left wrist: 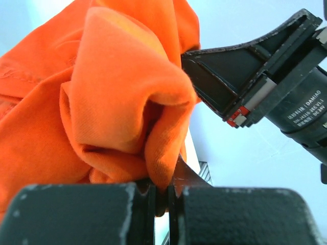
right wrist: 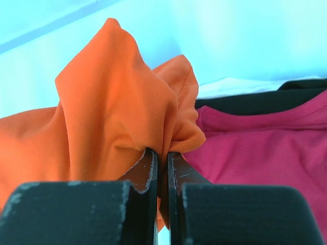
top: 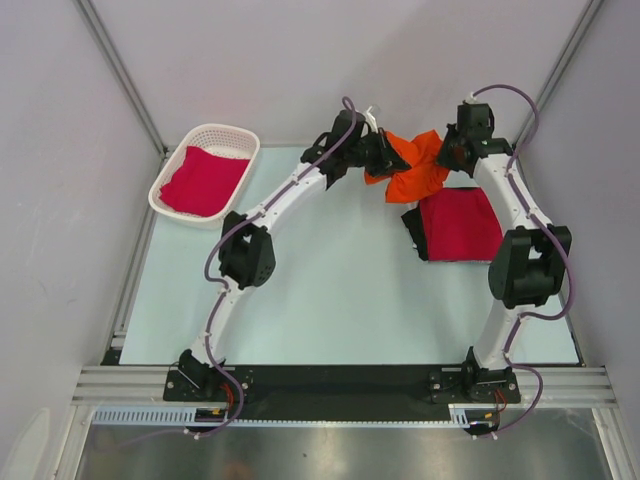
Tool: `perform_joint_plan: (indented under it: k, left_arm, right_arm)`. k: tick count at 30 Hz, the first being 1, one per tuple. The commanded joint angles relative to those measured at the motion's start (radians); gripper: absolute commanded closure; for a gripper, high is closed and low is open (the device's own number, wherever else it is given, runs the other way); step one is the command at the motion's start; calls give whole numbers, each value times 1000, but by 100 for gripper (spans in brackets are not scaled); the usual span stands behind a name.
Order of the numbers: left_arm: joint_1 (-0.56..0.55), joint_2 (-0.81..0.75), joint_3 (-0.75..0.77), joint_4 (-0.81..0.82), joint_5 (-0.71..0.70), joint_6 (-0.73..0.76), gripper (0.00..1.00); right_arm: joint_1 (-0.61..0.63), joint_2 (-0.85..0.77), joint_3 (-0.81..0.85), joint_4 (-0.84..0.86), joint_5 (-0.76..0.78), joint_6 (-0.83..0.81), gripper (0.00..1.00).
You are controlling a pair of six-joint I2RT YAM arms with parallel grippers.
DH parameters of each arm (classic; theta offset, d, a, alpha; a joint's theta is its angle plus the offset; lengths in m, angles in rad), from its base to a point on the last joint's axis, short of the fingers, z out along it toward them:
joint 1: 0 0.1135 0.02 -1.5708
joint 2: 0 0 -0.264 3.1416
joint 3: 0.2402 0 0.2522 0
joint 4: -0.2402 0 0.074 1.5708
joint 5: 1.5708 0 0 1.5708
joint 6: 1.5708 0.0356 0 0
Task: Fold and stack the t-shirts
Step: Put the neatly folded tshirt into the corner of the board with both arms
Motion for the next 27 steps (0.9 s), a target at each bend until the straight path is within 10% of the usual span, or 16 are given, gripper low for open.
perform_joint_plan:
  k: [1,22,23,24,26,27]
  left_arm:
    - [-30,-16,56,58,129,-53,100]
    - [-74,93,29,163,310,-189,98]
    - [-73,102,29,165,321,-195,89]
    - [-73,107,29,167,338,-202,56]
    - [-73,104,24,168,352,-200,34]
    - [-73,98,18,168,355,-190,1]
  right_arm:
    - [-98,-72,-68,137,163,-33,100]
    - [-368,-249,-361,167,186,-16,100]
    - [-374,-244,-369,164,178,-17,100]
    - [-376,-238,-375,156,175,-14,100]
    - [-380,-210,-387,142,170,-17,100]
    - [-380,-200,-392,141,167,-20,100]
